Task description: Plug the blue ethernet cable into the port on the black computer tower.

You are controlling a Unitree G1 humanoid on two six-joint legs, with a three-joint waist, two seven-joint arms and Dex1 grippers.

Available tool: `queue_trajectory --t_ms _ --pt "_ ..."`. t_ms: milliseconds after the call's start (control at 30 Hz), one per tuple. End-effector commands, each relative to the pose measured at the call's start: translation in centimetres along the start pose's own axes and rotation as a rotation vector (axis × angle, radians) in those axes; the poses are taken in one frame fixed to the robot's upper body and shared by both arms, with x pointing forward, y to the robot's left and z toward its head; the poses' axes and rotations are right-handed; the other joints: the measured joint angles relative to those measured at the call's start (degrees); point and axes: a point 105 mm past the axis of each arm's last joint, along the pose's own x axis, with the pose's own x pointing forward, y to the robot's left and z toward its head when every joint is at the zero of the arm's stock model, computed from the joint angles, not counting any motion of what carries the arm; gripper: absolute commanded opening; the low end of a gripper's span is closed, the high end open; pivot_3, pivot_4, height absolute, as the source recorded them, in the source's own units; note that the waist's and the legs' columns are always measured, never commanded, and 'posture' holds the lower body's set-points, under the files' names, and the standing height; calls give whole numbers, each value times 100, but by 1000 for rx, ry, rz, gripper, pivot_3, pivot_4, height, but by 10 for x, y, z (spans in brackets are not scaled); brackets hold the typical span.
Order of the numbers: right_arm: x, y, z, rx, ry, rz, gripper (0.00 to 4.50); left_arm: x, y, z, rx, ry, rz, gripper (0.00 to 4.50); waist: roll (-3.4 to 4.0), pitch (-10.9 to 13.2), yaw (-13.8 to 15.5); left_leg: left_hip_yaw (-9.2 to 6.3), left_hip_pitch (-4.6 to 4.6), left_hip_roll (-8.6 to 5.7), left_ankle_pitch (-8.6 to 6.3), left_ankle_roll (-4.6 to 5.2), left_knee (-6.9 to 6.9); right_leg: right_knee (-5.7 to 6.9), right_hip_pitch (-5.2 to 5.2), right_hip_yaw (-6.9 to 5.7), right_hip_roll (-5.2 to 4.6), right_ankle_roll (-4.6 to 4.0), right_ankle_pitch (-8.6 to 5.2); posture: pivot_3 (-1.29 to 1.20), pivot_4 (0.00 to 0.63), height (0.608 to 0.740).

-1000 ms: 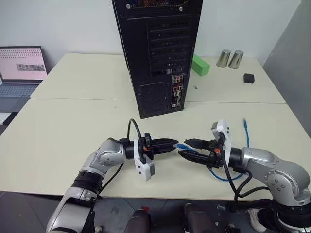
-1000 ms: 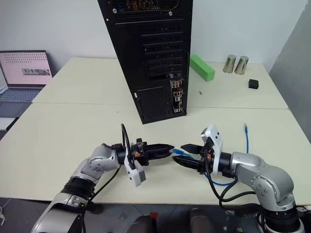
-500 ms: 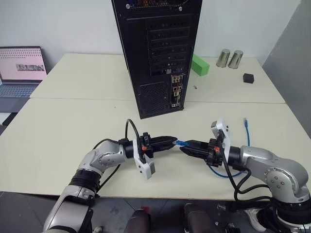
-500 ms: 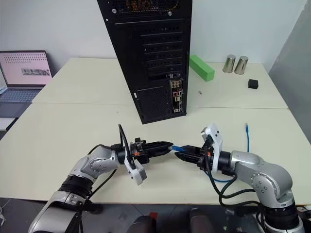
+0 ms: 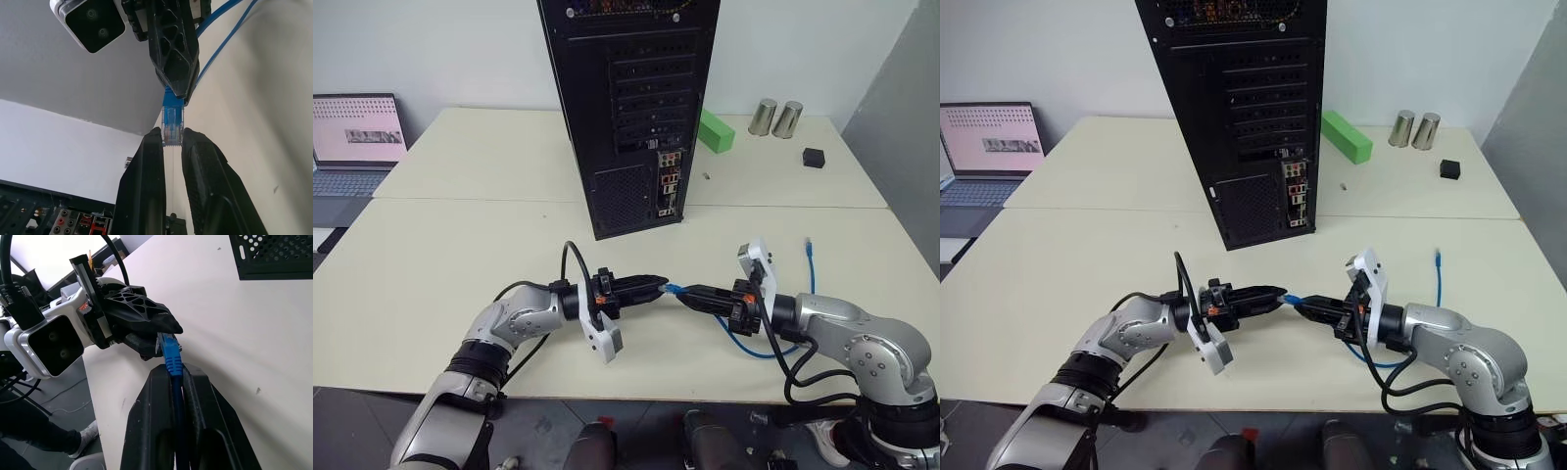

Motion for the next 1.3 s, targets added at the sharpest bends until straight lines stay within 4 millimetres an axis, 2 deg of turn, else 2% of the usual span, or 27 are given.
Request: queue_trajectory --t_ms 33,67,200,267,333,367,433,567,733,833,967,1300 --pt "2 8 9 -36 -16 43 0 3 10 5 -58 -34 47 1049 0 0 -1 0 0 0 0 0 0 0 0 0 0 0 0 0 150 740" --pt "2 8 10 -40 -15 39 0 2 10 4 -87 -24 46 1345 0 0 -2 0 0 0 0 0 0 0 0 0 0 0 0 0 150 740" --pt "0 4 13 -62 -22 14 0 -4 11 -1 -199 27 50 2039 0 0 -11 0 0 0 0 0 0 1 0 0 1 0 0 0 150 740" --pt "-2 -2 19 -87 -48 -31 0 -11 14 -6 -324 85 92 2549 1 0 -15 0 1 3 0 0 -1 1 0 -1 2 -1 0 0 150 740" --pt "-5 -9 26 -128 -84 -93 0 -18 14 -10 -465 148 121 2827 1 0 -23 0 2 4 0 0 -3 2 0 0 2 -1 -1 0 150 740" --pt "-6 -11 29 -145 -96 -115 0 -20 13 -11 -520 172 126 3154 1 0 -19 0 2 4 0 0 -2 2 0 -1 2 -1 -1 0 150 740" --pt "-6 -17 37 -203 -132 -190 0 -23 17 -18 -702 246 207 3502 2 0 -21 -4 0 4 0 0 -1 3 -1 -2 2 -1 -1 0 150 740" --pt "6 -38 64 -321 -259 -449 0 -21 31 -37 -957 400 408 3502 1 0 -27 -8 0 4 0 0 1 5 -1 -4 5 0 -1 0 150 740" --pt "26 -48 86 -419 -358 -652 0 -10 50 -56 -1091 526 579 3502 2 0 -34 -11 0 3 0 0 0 3 -1 -5 7 0 -1 0 150 740" --pt "37 -52 92 -409 -391 -707 0 -5 57 -61 -1137 577 614 3502 2 0 -27 -11 -3 2 1 -2 -2 2 -6 -4 7 -1 -1 0 150 740" --pt "51 -60 97 -386 -407 -754 0 -3 65 -63 -1116 608 627 3502 2 0 -25 -6 -3 1 1 -3 -3 4 -8 0 4 -5 1 0 150 740" --pt "76 -67 102 -363 -403 -770 0 -17 64 -65 -1102 644 651 3502 2 0 -19 -5 -4 2 2 -4 -3 4 -12 0 4 -12 5 0 150 740"
